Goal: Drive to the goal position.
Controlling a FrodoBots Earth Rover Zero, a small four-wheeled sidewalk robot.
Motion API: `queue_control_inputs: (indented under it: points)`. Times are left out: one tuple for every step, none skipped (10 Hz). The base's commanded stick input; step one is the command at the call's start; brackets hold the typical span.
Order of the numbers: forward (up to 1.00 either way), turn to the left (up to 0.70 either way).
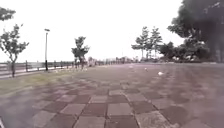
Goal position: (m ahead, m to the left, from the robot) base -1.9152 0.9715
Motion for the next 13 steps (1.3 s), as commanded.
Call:
queue_control_inputs:
  points:
    - [1.0,0.0]
    - [1.0,0.0]
    - [1.0,0.0]
    - [1.0,0.0]
    - [1.0,0.0]
    - [1.0,0.0]
    - [1.0,0.0]
    - [1.0,0.0]
    - [1.0,0.0]
    - [1.0,0.0]
    - [1.0,0.0]
    - [1.0,0.0]
    - [1.0,0.0]
